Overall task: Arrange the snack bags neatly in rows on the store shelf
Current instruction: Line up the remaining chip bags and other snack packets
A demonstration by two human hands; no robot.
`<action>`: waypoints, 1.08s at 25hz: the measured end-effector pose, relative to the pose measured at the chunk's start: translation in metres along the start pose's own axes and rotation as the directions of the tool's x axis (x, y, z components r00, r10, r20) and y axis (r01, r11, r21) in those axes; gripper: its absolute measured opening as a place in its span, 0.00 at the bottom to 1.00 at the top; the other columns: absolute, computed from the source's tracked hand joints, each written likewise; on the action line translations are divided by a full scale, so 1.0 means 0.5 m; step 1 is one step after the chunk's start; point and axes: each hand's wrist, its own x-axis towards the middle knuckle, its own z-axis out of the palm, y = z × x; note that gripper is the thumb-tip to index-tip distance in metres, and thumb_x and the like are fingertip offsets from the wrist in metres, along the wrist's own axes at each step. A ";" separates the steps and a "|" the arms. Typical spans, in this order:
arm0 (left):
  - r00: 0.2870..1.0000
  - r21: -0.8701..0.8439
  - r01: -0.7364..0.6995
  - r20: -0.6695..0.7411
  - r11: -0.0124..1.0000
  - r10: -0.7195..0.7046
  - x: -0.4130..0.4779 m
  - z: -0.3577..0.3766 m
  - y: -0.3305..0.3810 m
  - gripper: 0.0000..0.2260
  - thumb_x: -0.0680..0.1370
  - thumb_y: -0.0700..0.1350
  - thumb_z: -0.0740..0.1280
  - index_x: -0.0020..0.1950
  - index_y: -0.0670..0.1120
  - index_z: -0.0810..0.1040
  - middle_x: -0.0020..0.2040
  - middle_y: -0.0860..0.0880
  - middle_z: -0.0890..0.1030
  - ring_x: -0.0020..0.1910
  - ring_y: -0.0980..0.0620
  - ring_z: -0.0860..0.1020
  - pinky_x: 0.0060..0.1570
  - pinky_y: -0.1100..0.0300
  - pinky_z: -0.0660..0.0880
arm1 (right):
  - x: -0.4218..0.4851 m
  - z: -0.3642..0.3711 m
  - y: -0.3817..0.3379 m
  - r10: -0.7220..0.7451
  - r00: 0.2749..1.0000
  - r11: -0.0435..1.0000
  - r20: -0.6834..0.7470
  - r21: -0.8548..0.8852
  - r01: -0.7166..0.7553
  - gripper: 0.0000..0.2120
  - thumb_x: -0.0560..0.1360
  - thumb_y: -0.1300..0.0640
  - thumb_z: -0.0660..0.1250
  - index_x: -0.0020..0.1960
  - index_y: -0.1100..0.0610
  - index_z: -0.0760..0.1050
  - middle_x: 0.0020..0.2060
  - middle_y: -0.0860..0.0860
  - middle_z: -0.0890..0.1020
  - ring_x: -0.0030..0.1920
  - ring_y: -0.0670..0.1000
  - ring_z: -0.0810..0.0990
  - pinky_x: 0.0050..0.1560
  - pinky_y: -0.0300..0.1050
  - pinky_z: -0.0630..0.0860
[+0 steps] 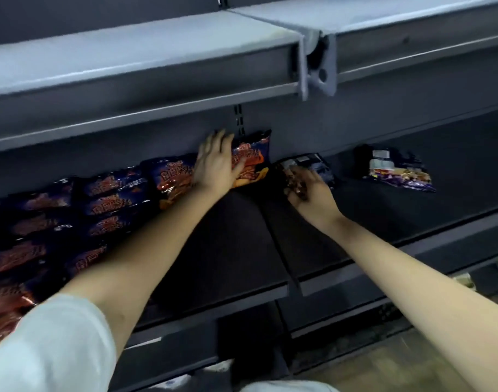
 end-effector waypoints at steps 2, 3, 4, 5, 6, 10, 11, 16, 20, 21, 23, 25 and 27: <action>0.998 0.093 -0.036 0.061 0.995 0.031 0.040 -0.003 0.000 0.30 0.79 0.59 0.56 0.74 0.41 0.58 0.73 0.40 0.63 0.72 0.42 0.60 0.72 0.49 0.49 | -0.013 -0.024 0.016 0.005 1.000 1.000 0.000 0.003 -0.005 0.26 0.75 0.58 0.66 0.71 0.58 0.64 0.66 0.55 0.70 0.66 0.53 0.68 0.60 0.31 0.60; 0.993 0.145 -0.049 0.115 0.988 0.032 0.051 0.000 0.004 0.32 0.78 0.61 0.57 0.74 0.41 0.59 0.71 0.40 0.66 0.71 0.42 0.62 0.72 0.49 0.52 | -0.021 -0.032 0.025 0.010 1.000 1.000 0.004 0.005 -0.010 0.27 0.75 0.58 0.66 0.72 0.57 0.63 0.67 0.54 0.69 0.67 0.52 0.67 0.60 0.31 0.59; 0.985 0.197 -0.063 0.171 0.978 0.029 0.056 0.003 0.011 0.33 0.76 0.62 0.59 0.73 0.43 0.60 0.70 0.41 0.68 0.69 0.42 0.64 0.70 0.49 0.55 | -0.028 -0.038 0.034 0.022 1.000 1.000 0.011 0.008 -0.022 0.27 0.75 0.57 0.66 0.72 0.57 0.63 0.68 0.54 0.68 0.68 0.51 0.67 0.60 0.31 0.58; 0.977 0.247 -0.077 0.212 0.966 0.023 0.057 0.005 0.017 0.33 0.75 0.63 0.61 0.73 0.44 0.61 0.68 0.42 0.70 0.67 0.42 0.65 0.67 0.49 0.59 | -0.034 -0.041 0.043 0.032 0.999 0.999 0.024 0.006 -0.032 0.27 0.75 0.56 0.66 0.72 0.56 0.63 0.69 0.53 0.66 0.69 0.51 0.66 0.61 0.31 0.58; 0.973 0.284 -0.083 0.229 0.955 0.017 0.055 0.007 0.023 0.32 0.74 0.61 0.64 0.72 0.45 0.63 0.67 0.43 0.71 0.65 0.42 0.66 0.64 0.50 0.61 | -0.040 -0.042 0.051 0.041 0.998 0.999 0.041 0.001 -0.041 0.27 0.75 0.56 0.66 0.73 0.56 0.62 0.70 0.53 0.65 0.69 0.51 0.65 0.61 0.31 0.57; 0.991 0.259 -0.069 0.129 0.963 0.037 0.048 -0.011 0.047 0.23 0.75 0.53 0.67 0.68 0.48 0.69 0.62 0.45 0.77 0.62 0.44 0.69 0.59 0.52 0.61 | -0.055 -0.050 0.078 0.037 0.997 0.999 0.070 -0.004 -0.037 0.27 0.76 0.55 0.66 0.72 0.56 0.62 0.68 0.53 0.66 0.68 0.52 0.66 0.61 0.31 0.58; 0.993 0.236 -0.066 0.106 0.970 0.042 0.046 -0.023 0.056 0.23 0.75 0.53 0.67 0.68 0.48 0.70 0.62 0.44 0.77 0.62 0.43 0.69 0.61 0.52 0.60 | -0.055 -0.055 0.079 0.037 0.997 0.999 0.070 0.004 -0.038 0.27 0.76 0.55 0.66 0.72 0.56 0.62 0.68 0.53 0.66 0.68 0.52 0.67 0.61 0.31 0.58; 0.980 0.098 -0.089 0.189 0.991 0.070 0.042 -0.116 0.103 0.21 0.78 0.48 0.63 0.70 0.44 0.68 0.65 0.40 0.74 0.65 0.41 0.70 0.65 0.52 0.61 | -0.034 -0.076 0.042 0.065 0.996 0.972 -0.053 0.231 -0.051 0.40 0.74 0.53 0.69 0.76 0.57 0.49 0.72 0.55 0.60 0.73 0.51 0.59 0.71 0.42 0.58; 0.874 -0.179 0.000 0.479 0.984 0.087 -0.025 -0.161 0.104 0.18 0.79 0.46 0.62 0.67 0.43 0.71 0.65 0.45 0.75 0.60 0.49 0.73 0.56 0.62 0.66 | -0.021 -0.063 -0.010 0.025 0.984 0.873 0.176 0.476 -0.108 0.40 0.72 0.51 0.72 0.75 0.54 0.53 0.70 0.48 0.67 0.68 0.42 0.67 0.68 0.39 0.65; 0.859 -0.196 0.037 0.507 0.980 0.069 -0.049 -0.164 0.103 0.19 0.79 0.46 0.62 0.69 0.43 0.69 0.67 0.46 0.73 0.62 0.49 0.72 0.56 0.64 0.65 | -0.025 -0.051 -0.019 -0.013 0.961 0.836 0.276 0.530 -0.140 0.32 0.72 0.52 0.71 0.72 0.53 0.61 0.65 0.48 0.73 0.61 0.40 0.73 0.62 0.38 0.71; 0.846 -0.212 0.117 0.533 0.970 0.014 -0.090 -0.163 0.095 0.21 0.79 0.45 0.62 0.71 0.43 0.66 0.70 0.46 0.69 0.67 0.49 0.68 0.58 0.66 0.62 | -0.041 -0.019 -0.026 -0.029 0.925 0.769 0.378 0.600 -0.221 0.20 0.73 0.58 0.70 0.64 0.54 0.70 0.55 0.49 0.80 0.52 0.43 0.80 0.52 0.36 0.77; 0.850 -0.223 0.185 0.526 0.957 -0.041 -0.129 -0.160 0.073 0.22 0.78 0.44 0.63 0.72 0.44 0.65 0.71 0.46 0.67 0.69 0.49 0.66 0.61 0.66 0.60 | -0.056 0.019 -0.033 -0.006 0.916 0.744 0.400 0.615 -0.263 0.18 0.73 0.60 0.70 0.62 0.58 0.72 0.53 0.53 0.81 0.53 0.50 0.80 0.53 0.41 0.77; 0.871 -0.243 0.242 0.481 0.939 -0.100 -0.170 -0.159 0.041 0.21 0.78 0.45 0.65 0.71 0.46 0.67 0.71 0.48 0.68 0.70 0.51 0.66 0.64 0.65 0.59 | -0.065 0.054 -0.051 0.012 0.908 0.735 0.418 0.612 -0.291 0.20 0.72 0.60 0.70 0.62 0.60 0.72 0.54 0.54 0.80 0.54 0.52 0.80 0.55 0.46 0.77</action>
